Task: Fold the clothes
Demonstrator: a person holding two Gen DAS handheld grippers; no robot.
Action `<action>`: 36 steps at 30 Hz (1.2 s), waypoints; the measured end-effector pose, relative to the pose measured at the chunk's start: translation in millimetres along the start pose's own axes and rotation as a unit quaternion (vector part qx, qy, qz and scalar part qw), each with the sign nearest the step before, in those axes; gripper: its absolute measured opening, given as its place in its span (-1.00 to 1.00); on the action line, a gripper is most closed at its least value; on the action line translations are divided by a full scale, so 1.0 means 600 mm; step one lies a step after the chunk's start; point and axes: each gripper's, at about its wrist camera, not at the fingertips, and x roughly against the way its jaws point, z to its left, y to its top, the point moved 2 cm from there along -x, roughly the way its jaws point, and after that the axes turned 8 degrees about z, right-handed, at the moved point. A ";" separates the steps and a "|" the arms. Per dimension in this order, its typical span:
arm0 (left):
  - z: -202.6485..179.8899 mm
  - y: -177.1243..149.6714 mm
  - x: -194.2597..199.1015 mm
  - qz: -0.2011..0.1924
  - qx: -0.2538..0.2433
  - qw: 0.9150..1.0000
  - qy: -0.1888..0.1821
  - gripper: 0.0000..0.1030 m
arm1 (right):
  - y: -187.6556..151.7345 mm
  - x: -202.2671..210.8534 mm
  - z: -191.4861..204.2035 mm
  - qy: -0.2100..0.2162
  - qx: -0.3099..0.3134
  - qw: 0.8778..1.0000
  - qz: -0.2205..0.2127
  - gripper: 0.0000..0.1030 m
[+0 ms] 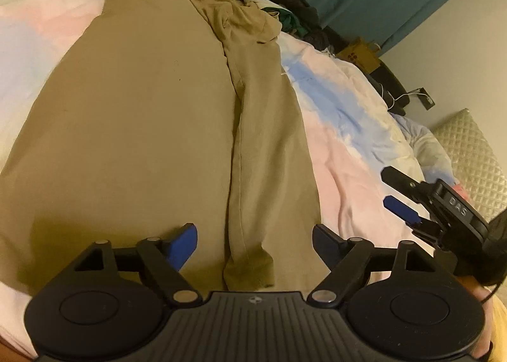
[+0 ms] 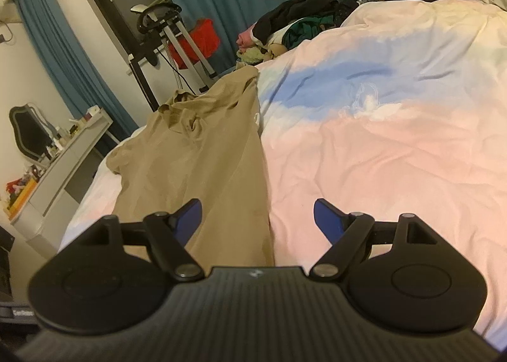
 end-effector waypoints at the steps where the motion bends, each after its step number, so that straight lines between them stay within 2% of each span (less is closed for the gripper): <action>1: 0.002 0.003 -0.002 0.002 0.003 1.000 -0.001 0.57 | 0.000 0.000 0.000 0.001 0.000 1.000 -0.001 0.55; 3: 0.005 0.007 -0.015 0.007 0.012 1.000 0.000 0.51 | -0.001 0.000 0.000 0.003 0.000 1.000 -0.001 0.55; 8: 0.013 0.012 -0.054 0.033 0.028 0.999 -0.008 0.17 | -0.002 -0.003 0.004 0.005 0.000 1.000 0.002 0.55; 11: 0.013 0.001 -0.064 0.050 0.018 0.999 -0.010 -0.12 | -0.003 -0.004 0.007 0.005 0.000 1.000 0.004 0.55; 14: 0.009 -0.012 -0.070 0.066 -0.002 0.998 -0.002 -0.63 | -0.003 -0.004 0.005 0.007 0.000 1.000 0.005 0.55; 15: 0.006 -0.019 -0.072 0.063 -0.015 0.998 0.017 -0.81 | -0.003 -0.004 0.005 0.007 0.001 1.000 0.004 0.55; 18: -0.001 -0.038 -0.072 0.051 -0.057 0.994 0.072 -0.84 | -0.005 -0.002 0.008 0.010 0.004 1.000 0.003 0.55; 19: -0.006 -0.043 -0.069 0.046 -0.066 0.994 0.078 -0.84 | -0.006 -0.002 0.009 0.010 0.005 1.000 0.002 0.55; 20: -0.010 -0.048 -0.066 0.041 -0.075 0.993 0.084 -0.83 | -0.007 -0.001 0.010 0.010 0.006 1.000 0.002 0.55; 23: -0.026 -0.051 -0.051 0.026 -0.090 0.991 0.092 -0.62 | -0.007 0.006 0.016 0.006 0.013 1.000 -0.009 0.55; 25: -0.044 -0.047 -0.035 0.003 -0.106 0.990 0.098 -0.05 | -0.006 0.014 0.022 0.004 0.023 0.999 -0.024 0.55; 26: -0.054 -0.043 -0.024 -0.012 -0.116 0.987 0.107 0.08 | -0.006 0.020 0.025 0.002 0.028 0.999 -0.033 0.55; 28: -0.074 -0.034 -0.002 -0.042 -0.136 0.982 0.126 0.49 | -0.006 0.032 0.032 -0.002 0.038 0.998 -0.052 0.55; 30: -0.096 -0.021 0.017 -0.070 -0.152 0.976 0.142 0.65 | -0.006 0.046 0.040 -0.006 0.050 0.996 -0.071 0.55; 33: -0.101 0.006 0.044 -0.100 -0.154 0.971 0.153 0.65 | -0.001 0.068 0.051 -0.013 0.064 0.992 -0.105 0.55; 36: -0.088 0.034 0.075 -0.125 -0.149 0.968 0.158 0.76 | 0.006 0.081 0.055 -0.025 0.077 0.988 -0.128 0.55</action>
